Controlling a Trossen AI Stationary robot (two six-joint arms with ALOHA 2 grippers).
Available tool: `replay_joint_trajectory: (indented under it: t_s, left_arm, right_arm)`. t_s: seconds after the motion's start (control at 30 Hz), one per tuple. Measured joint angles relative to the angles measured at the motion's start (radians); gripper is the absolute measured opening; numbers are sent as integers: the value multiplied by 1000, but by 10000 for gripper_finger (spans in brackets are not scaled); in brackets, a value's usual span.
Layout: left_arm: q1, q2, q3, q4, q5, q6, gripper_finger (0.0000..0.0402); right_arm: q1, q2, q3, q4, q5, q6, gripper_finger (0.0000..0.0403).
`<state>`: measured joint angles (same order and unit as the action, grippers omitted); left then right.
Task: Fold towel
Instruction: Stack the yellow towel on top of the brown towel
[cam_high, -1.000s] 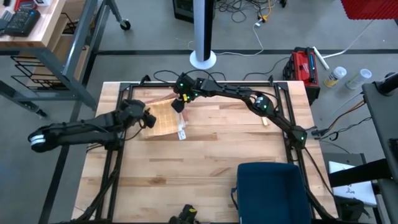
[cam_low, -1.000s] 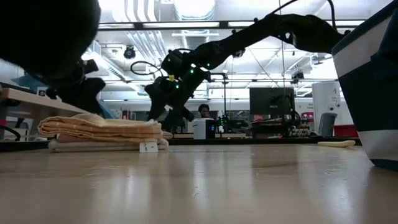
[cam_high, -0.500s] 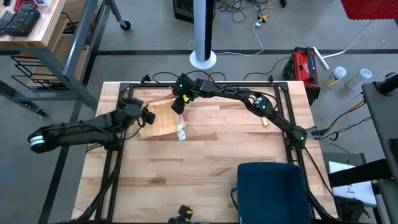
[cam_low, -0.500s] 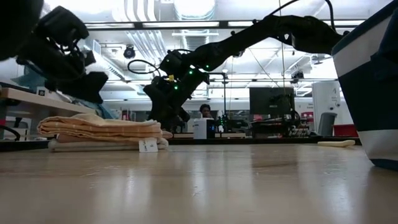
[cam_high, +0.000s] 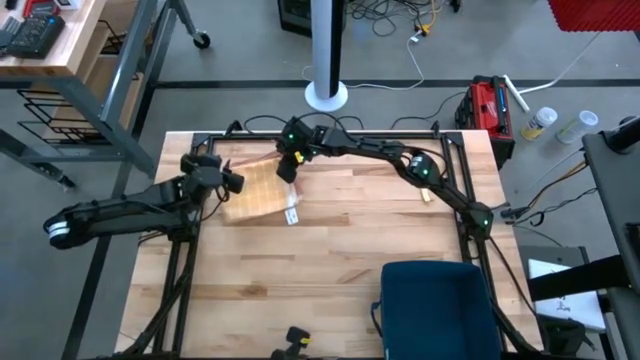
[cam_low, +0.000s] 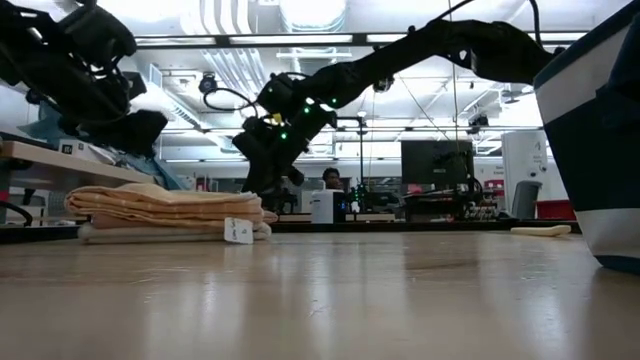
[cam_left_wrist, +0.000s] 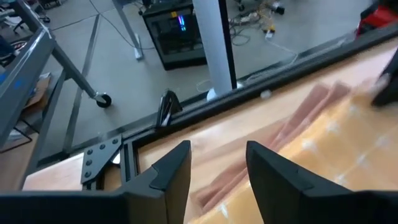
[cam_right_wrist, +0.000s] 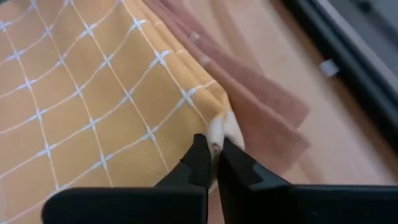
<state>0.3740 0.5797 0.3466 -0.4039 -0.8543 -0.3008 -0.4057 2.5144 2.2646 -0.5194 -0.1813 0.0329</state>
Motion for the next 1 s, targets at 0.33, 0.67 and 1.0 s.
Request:
replay_joint_trajectory:
  t_s: [0.33, 0.67, 1.0]
  left_arm:
    - [0, 28, -15, -34, 0, -59, 117]
    - [0, 69, -16, -32, -4, -95, 114]
    - [1, 72, -6, -34, -2, -78, 114]
  right_arm:
    - [-3, -42, 0, -18, 78, -149, 2]
    - [-7, -63, 0, -26, 115, -218, 1]
    - [-6, -98, 0, -27, 135, -320, 0]
